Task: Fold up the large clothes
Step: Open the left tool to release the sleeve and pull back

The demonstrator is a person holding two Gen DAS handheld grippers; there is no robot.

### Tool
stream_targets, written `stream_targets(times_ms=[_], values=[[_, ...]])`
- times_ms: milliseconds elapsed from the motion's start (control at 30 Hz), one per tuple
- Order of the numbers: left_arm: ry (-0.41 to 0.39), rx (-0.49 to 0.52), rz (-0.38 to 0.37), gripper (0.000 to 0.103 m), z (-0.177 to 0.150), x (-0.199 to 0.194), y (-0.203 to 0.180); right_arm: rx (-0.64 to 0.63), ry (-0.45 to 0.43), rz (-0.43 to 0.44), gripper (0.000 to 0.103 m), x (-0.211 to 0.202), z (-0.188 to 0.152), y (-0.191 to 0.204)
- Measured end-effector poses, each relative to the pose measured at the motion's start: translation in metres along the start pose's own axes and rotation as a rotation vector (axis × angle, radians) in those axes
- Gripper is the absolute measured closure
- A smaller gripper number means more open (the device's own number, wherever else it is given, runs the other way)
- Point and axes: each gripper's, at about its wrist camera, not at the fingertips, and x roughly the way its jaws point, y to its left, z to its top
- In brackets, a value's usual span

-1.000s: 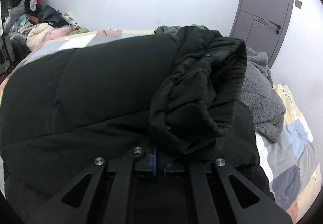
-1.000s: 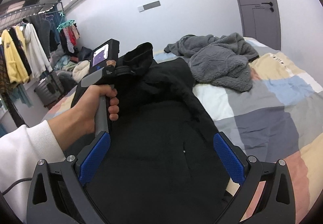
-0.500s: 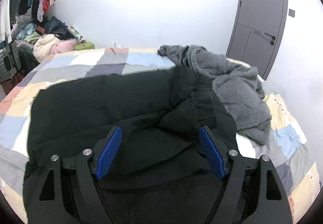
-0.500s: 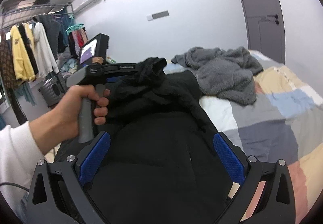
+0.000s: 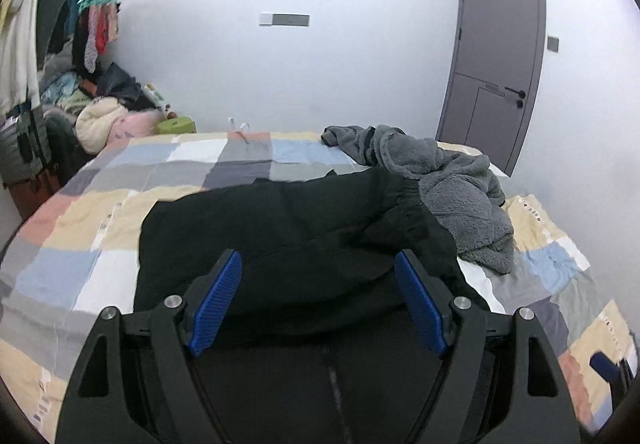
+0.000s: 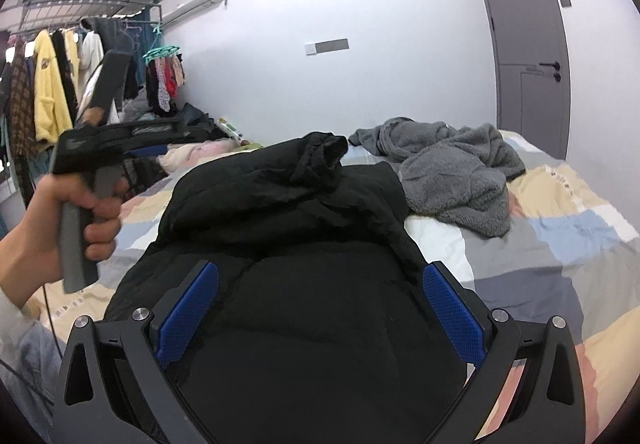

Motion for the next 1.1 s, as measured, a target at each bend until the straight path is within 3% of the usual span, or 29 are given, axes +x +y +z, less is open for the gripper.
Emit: stream_targets(times_ms=[200, 333, 467, 567, 800, 833, 867, 967, 1033, 1067, 1100], values=[[0.039, -0.076, 0.03, 0.024, -0.019, 0.009, 0.05, 0.056, 0.043, 0.061, 0.0, 0.025, 0.022, 0.004], [0.08, -0.115, 0.067, 0.024, -0.022, 0.031, 0.078, 0.031, 0.057, 0.051, 0.0, 0.062, 0.053, 0.002], [0.124, -0.175, 0.099, 0.024, -0.016, 0.064, 0.105, 0.013, 0.103, -0.007, 0.0, 0.126, 0.09, -0.012], [0.138, -0.198, 0.114, 0.024, -0.011, 0.086, 0.115, 0.045, 0.142, 0.018, 0.0, 0.175, 0.106, -0.028], [0.153, -0.252, 0.14, 0.024, -0.005, 0.141, 0.135, 0.085, 0.246, 0.047, 0.003, 0.275, 0.109, -0.039], [0.156, -0.254, 0.144, 0.024, -0.006, 0.15, 0.137, 0.086, 0.262, 0.05, 0.007, 0.289, 0.107, -0.038], [0.155, -0.256, 0.145, 0.024, -0.007, 0.153, 0.138, 0.083, 0.262, 0.048, 0.02, 0.295, 0.107, -0.037], [0.145, -0.238, 0.147, 0.024, -0.007, 0.164, 0.139, 0.12, 0.24, 0.066, 0.027, 0.311, 0.108, -0.036], [0.146, -0.215, 0.149, 0.024, -0.007, 0.168, 0.137, 0.148, 0.302, 0.097, 0.056, 0.323, 0.107, -0.031], [0.145, -0.204, 0.152, 0.024, -0.007, 0.169, 0.138, 0.126, 0.331, 0.081, 0.077, 0.327, 0.108, -0.026], [0.143, -0.194, 0.157, 0.024, -0.007, 0.169, 0.137, 0.077, 0.345, 0.06, 0.082, 0.327, 0.109, -0.015]])
